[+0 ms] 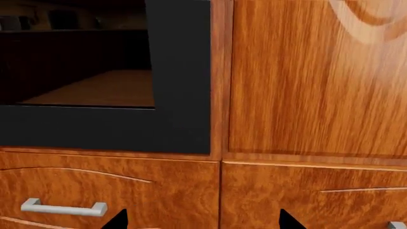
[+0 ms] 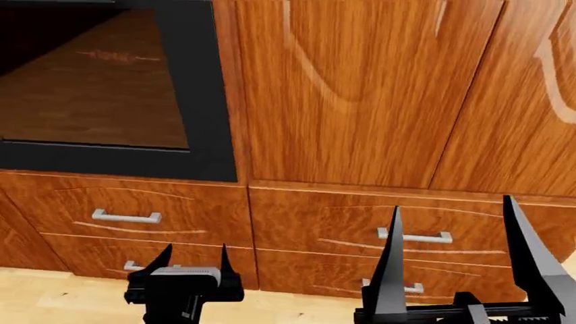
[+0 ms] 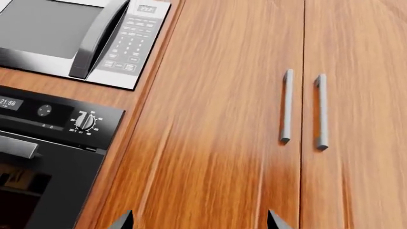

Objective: Open the oven door

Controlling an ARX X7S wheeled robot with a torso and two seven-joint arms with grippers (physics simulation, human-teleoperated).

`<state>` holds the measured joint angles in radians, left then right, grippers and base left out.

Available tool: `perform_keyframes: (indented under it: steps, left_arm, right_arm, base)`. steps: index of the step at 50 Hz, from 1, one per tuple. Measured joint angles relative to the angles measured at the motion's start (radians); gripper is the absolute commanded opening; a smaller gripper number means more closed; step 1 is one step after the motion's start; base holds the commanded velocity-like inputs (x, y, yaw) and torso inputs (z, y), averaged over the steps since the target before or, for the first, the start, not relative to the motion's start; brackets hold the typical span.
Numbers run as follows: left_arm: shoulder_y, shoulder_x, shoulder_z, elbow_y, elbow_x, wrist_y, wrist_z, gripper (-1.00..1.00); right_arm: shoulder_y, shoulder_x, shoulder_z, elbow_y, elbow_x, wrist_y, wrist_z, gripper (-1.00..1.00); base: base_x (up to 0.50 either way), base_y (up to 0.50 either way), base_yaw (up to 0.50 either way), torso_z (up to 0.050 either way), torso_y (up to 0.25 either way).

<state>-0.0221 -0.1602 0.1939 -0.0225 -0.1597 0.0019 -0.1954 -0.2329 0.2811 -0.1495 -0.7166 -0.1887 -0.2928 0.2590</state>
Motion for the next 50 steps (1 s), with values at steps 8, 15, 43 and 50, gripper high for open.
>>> perform_keyframes:
  steps: [8, 15, 43, 50]
  left_arm:
    - [0.0, -0.004, 0.005, 0.0, -0.004, 0.001, -0.005, 1.0]
    - [0.001, -0.008, 0.009, 0.002, -0.007, 0.001, -0.009, 1.0]
    - [-0.006, -0.019, 0.024, -0.004, -0.02, 0.002, -0.024, 1.0]
    - [-0.006, -0.021, 0.028, -0.005, -0.023, 0.003, -0.027, 1.0]
  right_arm:
    - [0.0, 0.005, -0.003, 0.0, 0.004, -0.004, 0.003, 1.0]
    - [-0.001, 0.01, -0.005, 0.0, 0.006, -0.007, 0.006, 1.0]
    - [-0.003, 0.025, -0.017, -0.001, 0.008, -0.015, 0.016, 1.0]
    - [-0.001, 0.028, -0.019, -0.001, 0.009, -0.015, 0.018, 1.0]
  base:
    - [0.0, 0.0, 0.5, 0.0, 0.0]
    - [0.0, 0.0, 0.5, 0.0, 0.0]
    - [0.0, 0.0, 0.5, 0.0, 0.0]
    - [0.0, 0.0, 0.5, 0.0, 0.0]
